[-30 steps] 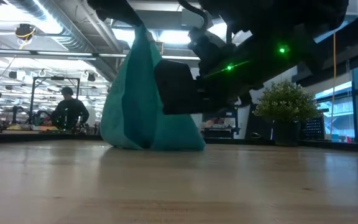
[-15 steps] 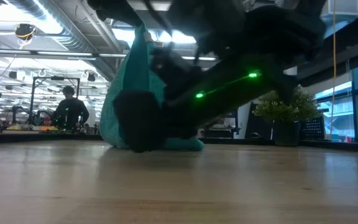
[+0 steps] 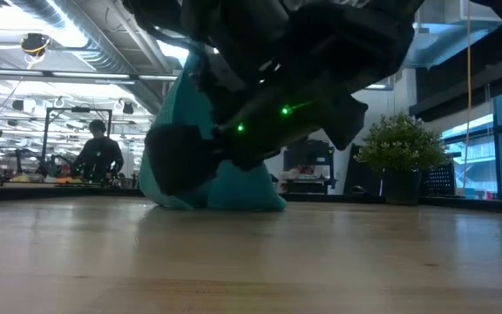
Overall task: Roll microfiber towels into tight, uniform cylinder then place into a basket
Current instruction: Fold the blue microfiber cloth
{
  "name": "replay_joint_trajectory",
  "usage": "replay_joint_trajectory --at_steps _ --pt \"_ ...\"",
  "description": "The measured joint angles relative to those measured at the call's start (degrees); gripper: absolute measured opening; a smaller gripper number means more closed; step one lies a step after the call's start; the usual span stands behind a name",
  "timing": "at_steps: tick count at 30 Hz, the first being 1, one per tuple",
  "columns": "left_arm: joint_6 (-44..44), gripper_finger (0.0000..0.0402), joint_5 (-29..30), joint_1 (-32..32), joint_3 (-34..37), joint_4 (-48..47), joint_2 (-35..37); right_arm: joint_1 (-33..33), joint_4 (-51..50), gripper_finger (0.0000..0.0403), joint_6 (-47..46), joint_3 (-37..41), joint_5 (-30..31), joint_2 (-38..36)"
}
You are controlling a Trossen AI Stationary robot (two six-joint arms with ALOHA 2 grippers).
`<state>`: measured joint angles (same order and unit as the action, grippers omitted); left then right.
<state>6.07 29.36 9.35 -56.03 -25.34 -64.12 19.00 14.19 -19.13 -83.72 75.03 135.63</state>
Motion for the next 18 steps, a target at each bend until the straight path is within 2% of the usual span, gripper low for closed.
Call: replay_joint_trajectory --at_steps 5,10,18 --pt "0.02 0.0 -0.06 0.04 0.0 -0.02 0.0 -0.44 0.06 0.0264 -3.37 0.0 6.27 0.01" --pt "0.1 0.0 -0.09 0.06 0.0 -0.49 0.0 -0.22 0.12 0.0264 -4.6 0.0 7.05 0.01" --pt "4.53 0.0 -0.13 0.07 0.0 -6.58 0.0 2.85 0.2 0.0264 -4.53 0.0 11.4 -0.17"
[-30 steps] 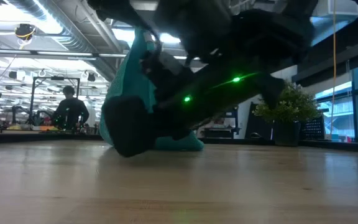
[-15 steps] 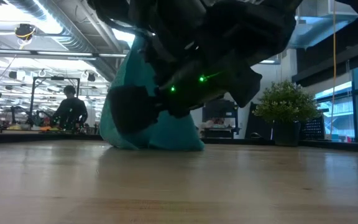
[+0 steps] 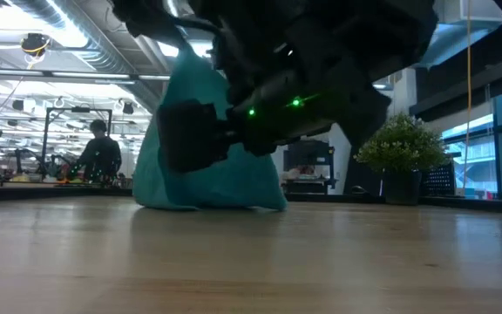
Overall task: Roll microfiber towels into tight, uniform cylinder then place into a basket
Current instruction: Fold the blue microfiber cloth
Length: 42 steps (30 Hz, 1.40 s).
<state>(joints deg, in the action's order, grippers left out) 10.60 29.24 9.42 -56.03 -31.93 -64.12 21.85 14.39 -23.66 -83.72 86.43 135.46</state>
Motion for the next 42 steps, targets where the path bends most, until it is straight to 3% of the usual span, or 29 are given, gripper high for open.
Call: replay_joint_trajectory --at_steps 20,29,36,42 --pt "12.27 0.0 -1.32 5.65 0.04 -11.92 -0.59 3.57 1.51 0.0264 4.68 0.02 3.65 -0.05" --pt "13.36 0.0 -1.23 9.12 1.11 -10.79 -0.74 4.16 1.49 0.0264 4.22 0.02 3.59 -0.07" --pt "13.41 0.0 0.05 9.36 1.11 -10.63 -0.74 4.23 1.57 0.0264 2.68 0.02 -5.03 -0.09" --pt "13.37 0.0 0.15 9.34 1.11 -10.36 -0.74 2.83 0.27 0.0264 -0.16 0.02 -6.89 -0.09"
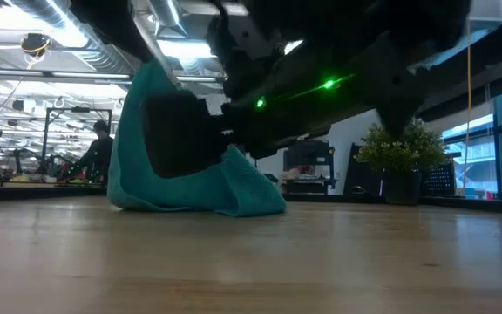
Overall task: Roll microfiber towels into tight, uniform cylinder then place into a basket
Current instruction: Fold the blue microfiber cloth
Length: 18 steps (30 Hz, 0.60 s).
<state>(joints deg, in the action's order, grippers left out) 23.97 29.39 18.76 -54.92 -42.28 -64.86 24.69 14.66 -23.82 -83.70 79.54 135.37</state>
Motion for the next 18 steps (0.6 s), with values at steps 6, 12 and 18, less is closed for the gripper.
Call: replay_joint_trajectory --at_steps 6,12,18 --pt "0.02 0.0 0.0 0.0 0.0 0.02 0.0 -2.23 -0.64 0.0264 0.25 0.07 3.15 0.5" --pt "0.02 0.0 0.0 0.0 0.0 0.0 0.0 -1.3 -0.21 0.0264 2.1 0.07 7.64 0.5" --pt "-0.04 0.0 0.0 0.0 0.0 -0.02 0.0 0.17 2.66 0.0264 7.47 0.07 10.41 0.5"
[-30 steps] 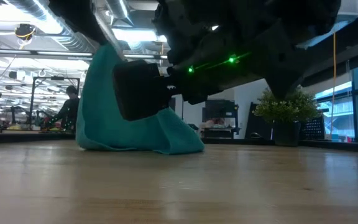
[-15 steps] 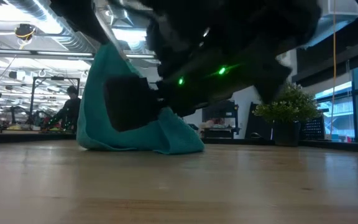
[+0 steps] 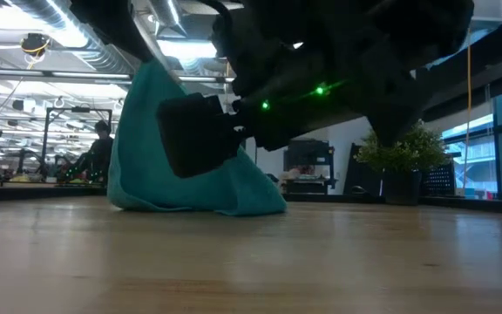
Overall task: Roll microfiber towels into tight, uniform cylinder then place into a basket
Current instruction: Fold the blue microfiber cloth
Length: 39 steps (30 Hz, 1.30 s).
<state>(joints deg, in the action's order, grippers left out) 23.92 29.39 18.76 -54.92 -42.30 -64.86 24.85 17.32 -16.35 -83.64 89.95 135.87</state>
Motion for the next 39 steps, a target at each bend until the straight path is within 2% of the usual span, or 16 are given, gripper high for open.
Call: replay_joint_trajectory --at_steps 13,16,20,29,33,39 --pt "0.05 0.0 -0.02 0.02 0.02 -0.04 0.02 -0.89 -1.02 0.0264 0.22 0.48 -0.21 0.02" --pt "0.05 0.0 -0.02 0.01 0.02 -0.04 0.03 -1.39 -2.79 0.0254 -2.67 0.48 -3.71 0.02" --pt "0.06 0.0 -0.02 0.02 0.02 -0.04 0.04 -2.14 -4.05 0.0203 -4.47 0.5 -6.63 0.07" --pt "0.0 0.0 -0.04 0.02 0.04 -0.07 0.04 -2.36 -5.47 0.002 -4.0 0.52 -8.61 0.07" --pt "-0.03 0.0 0.19 0.02 0.04 -0.14 0.04 -1.6 -5.26 0.0011 -1.54 0.52 -8.72 -0.38" --pt "-0.17 0.0 5.36 0.02 -1.68 -4.49 0.04 -0.69 -5.58 0.0005 5.23 0.52 -10.69 -4.5"
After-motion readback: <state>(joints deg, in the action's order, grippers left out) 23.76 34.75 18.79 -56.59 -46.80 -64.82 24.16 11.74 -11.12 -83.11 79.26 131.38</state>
